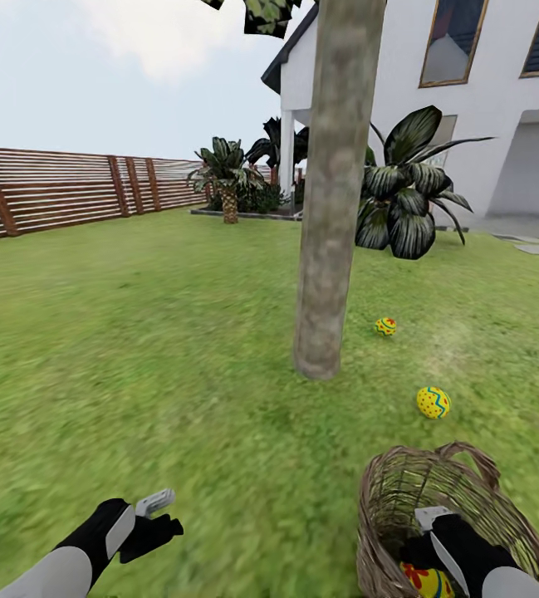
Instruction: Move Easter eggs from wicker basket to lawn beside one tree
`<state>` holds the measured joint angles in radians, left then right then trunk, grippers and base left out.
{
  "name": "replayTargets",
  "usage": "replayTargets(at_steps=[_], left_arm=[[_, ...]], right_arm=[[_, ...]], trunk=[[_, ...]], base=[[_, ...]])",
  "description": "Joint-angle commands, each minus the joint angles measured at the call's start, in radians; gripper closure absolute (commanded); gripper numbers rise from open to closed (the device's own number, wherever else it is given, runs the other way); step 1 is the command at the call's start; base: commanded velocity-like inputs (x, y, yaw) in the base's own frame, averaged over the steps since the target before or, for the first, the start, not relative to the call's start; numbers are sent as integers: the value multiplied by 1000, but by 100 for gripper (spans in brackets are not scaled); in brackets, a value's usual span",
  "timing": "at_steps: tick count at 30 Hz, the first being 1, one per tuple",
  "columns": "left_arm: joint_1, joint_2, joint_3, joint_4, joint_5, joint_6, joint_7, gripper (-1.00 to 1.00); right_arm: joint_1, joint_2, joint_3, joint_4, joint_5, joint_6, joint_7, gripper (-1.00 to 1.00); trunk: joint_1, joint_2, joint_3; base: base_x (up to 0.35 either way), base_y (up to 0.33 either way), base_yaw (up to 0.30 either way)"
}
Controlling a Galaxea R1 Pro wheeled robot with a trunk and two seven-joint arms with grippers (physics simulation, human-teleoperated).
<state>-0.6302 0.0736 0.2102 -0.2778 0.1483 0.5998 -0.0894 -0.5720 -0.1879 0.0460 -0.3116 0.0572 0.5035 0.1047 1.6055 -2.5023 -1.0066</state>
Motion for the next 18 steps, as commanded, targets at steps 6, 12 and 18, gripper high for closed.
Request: replayTargets(at_steps=[6, 12, 18], left_arm=[[0, 0, 3, -1, 7, 6, 1, -100], [0, 0, 3, -1, 7, 6, 1, -100], [0, 0, 3, -1, 7, 6, 0, -100]], right_arm=[[0, -1, 5, -2, 6, 6, 6, -100], [0, -2, 4, -3, 6, 6, 7, -100], [0, -1, 4, -3, 6, 6, 7, -100]], trunk=[[2, -2, -24], [5, -3, -47], [8, -5, -71]], base=[[0, 0, 0], [0, 0, 0], [0, 0, 0]])
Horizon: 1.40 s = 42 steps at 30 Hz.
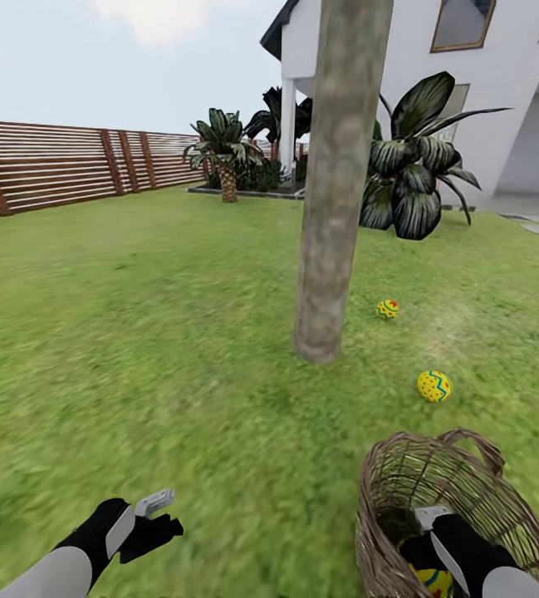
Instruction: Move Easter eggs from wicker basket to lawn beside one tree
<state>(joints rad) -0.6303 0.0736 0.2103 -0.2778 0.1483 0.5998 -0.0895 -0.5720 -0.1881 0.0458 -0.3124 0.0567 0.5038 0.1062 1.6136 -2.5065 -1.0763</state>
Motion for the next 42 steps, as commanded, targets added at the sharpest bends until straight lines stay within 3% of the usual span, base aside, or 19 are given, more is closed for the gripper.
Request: replayTargets(at_steps=[1, 5, 28, 42], left_arm=[[0, 0, 2, -1, 7, 6, 1, -100], [0, -1, 2, -1, 7, 6, 1, -100], [0, -6, 1, -1, 7, 6, 1, -100], [0, -8, 1, -1, 7, 6, 1, -100]], right_arm=[[0, -1, 5, -2, 6, 6, 6, -100], [0, -1, 5, -2, 7, 6, 6, -100], [0, -1, 5, -2, 7, 4, 4, -100], [0, -9, 3, -3, 6, 6, 7, -100]], trunk=[[0, -1, -5], [2, -2, -20], [2, -2, -20], [8, -5, -74]], base=[[0, 0, 0], [0, 0, 0], [48, -25, 0], [0, 0, 0]])
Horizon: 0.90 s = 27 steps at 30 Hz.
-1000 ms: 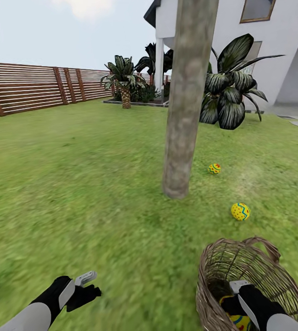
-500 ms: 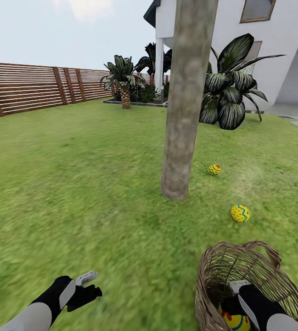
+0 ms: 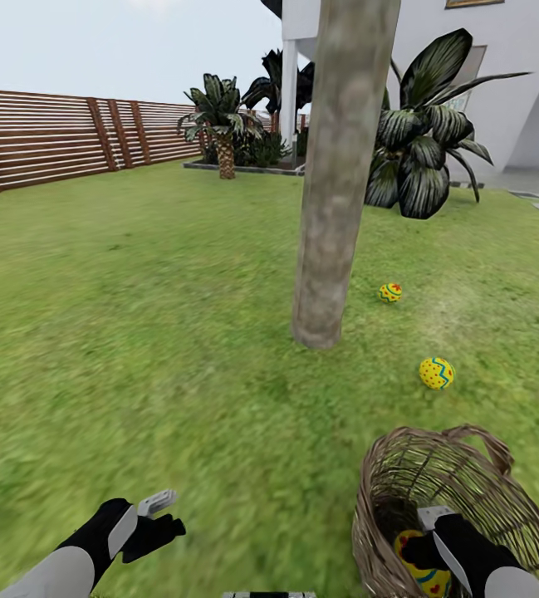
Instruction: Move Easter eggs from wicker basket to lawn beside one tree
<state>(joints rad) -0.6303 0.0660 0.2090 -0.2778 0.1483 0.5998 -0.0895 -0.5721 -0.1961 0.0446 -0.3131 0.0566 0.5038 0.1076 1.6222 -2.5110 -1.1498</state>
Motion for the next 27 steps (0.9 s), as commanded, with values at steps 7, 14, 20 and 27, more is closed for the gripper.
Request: replayTargets(at_steps=[7, 14, 20, 27], left_arm=[[0, 0, 3, -1, 7, 6, 1, -100], [0, 0, 3, -1, 7, 6, 1, -100], [0, -1, 3, -1, 7, 6, 1, -100], [0, -2, 3, -1, 7, 6, 1, -100]], right_arm=[[0, -2, 4, -3, 6, 6, 5, -100], [0, 3, 6, -3, 7, 4, 4, -100], [0, 6, 6, -3, 8, 4, 3, -100], [0, 2, 4, -5, 6, 4, 4, -100]], trunk=[[2, -2, -20], [2, -2, -20], [2, -2, -20], [2, -2, -20]], base=[[0, 0, 0], [0, 0, 0], [0, 0, 0], [0, 0, 0]])
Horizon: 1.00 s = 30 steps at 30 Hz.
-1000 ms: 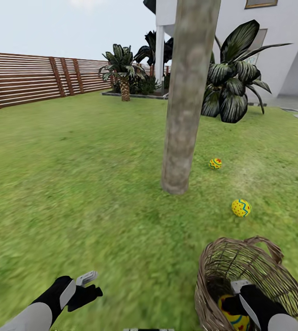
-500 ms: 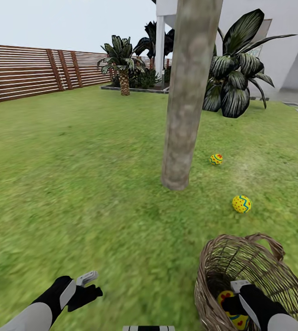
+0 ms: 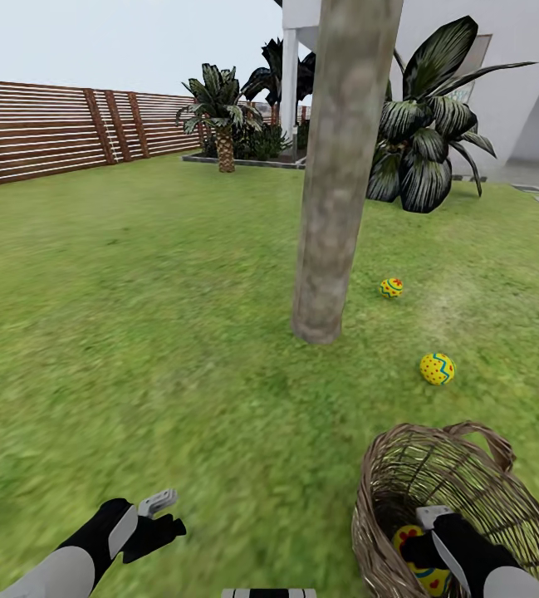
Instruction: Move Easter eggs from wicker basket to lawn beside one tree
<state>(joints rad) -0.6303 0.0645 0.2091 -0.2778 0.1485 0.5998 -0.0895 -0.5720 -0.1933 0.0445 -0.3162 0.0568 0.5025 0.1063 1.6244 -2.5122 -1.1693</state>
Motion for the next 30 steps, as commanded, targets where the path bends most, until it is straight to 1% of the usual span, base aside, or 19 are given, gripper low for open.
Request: replayTargets(at_steps=[1, 5, 8, 30], left_arm=[[0, 0, 3, -1, 6, 6, 1, -100], [0, 0, 3, -1, 6, 6, 1, -100], [0, 0, 3, 0, 6, 6, 1, -100], [0, -17, 3, 12, 6, 5, 1, -100]], right_arm=[[0, -2, 4, -3, 6, 6, 6, -100], [0, -4, 5, -7, 7, 6, 7, -100], [0, -2, 6, -7, 7, 6, 6, -100], [0, 3, 8, -7, 8, 4, 6, -100]], trunk=[[0, 0, -1], [0, 0, -1], [1, -1, -12], [1, -1, -12]], base=[[0, 0, 0], [0, 0, 0], [0, 0, 0], [0, 0, 0]])
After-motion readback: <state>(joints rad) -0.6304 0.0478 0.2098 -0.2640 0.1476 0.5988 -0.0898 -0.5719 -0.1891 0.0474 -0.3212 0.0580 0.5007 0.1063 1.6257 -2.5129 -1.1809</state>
